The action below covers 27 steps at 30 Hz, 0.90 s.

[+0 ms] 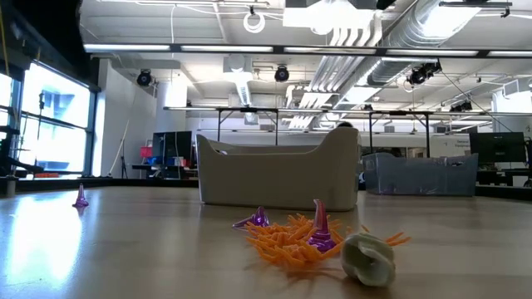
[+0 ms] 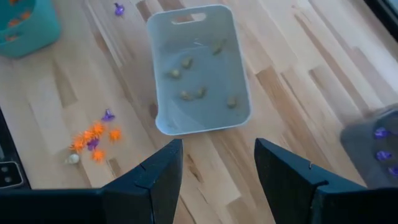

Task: Sort Halloween decoration
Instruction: Put the violet witch hat toy into the black bin

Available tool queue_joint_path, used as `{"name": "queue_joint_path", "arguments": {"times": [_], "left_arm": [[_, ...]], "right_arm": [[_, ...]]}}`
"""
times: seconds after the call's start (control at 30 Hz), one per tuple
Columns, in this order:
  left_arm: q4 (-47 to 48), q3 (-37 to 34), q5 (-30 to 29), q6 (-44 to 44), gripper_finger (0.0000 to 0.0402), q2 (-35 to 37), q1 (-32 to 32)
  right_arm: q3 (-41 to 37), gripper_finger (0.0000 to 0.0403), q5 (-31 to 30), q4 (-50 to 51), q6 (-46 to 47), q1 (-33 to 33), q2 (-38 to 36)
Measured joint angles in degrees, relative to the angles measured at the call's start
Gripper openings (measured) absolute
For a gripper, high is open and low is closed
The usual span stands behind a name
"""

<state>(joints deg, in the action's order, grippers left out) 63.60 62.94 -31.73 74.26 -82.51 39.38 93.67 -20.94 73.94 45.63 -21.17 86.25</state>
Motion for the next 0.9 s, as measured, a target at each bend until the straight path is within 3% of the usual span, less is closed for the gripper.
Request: {"name": "queue_joint_path", "arguments": {"times": [0.1, 0.2, 0.37, 0.5, 0.73, 0.9], "left_arm": [[-10.8, -7.7, 5.3, 0.6, 0.0078, 1.3, -1.7], [-20.0, -12.4, 6.4, 1.1, 0.0078, 2.1, -4.2], [-26.9, -17.3, 11.7, 1.2, 0.0078, 2.2, -8.7], [-27.6, -19.0, 14.7, 2.1, 0.0078, 2.1, -10.3], [-20.6, -19.1, 14.9, 5.1, 0.0078, 2.1, -11.0], [-20.5, -19.1, 15.1, 5.1, 0.0081, 2.1, -11.9]], "right_arm": [[0.0, 0.0194, -0.1, 0.8, -0.6, 0.7, -1.4], [0.0, 0.0194, -0.1, 0.8, -1.5, 1.9, -2.8], [0.0, 0.0194, -0.2, 0.8, -3.6, 4.8, -4.5], [0.0, 0.0194, -0.1, 0.9, -5.5, 6.2, -4.9], [0.0, 0.0194, 0.0, 0.9, -7.4, 6.6, -5.0], [0.0, 0.0194, 0.0, 0.9, -7.5, 6.6, -5.0]]}}
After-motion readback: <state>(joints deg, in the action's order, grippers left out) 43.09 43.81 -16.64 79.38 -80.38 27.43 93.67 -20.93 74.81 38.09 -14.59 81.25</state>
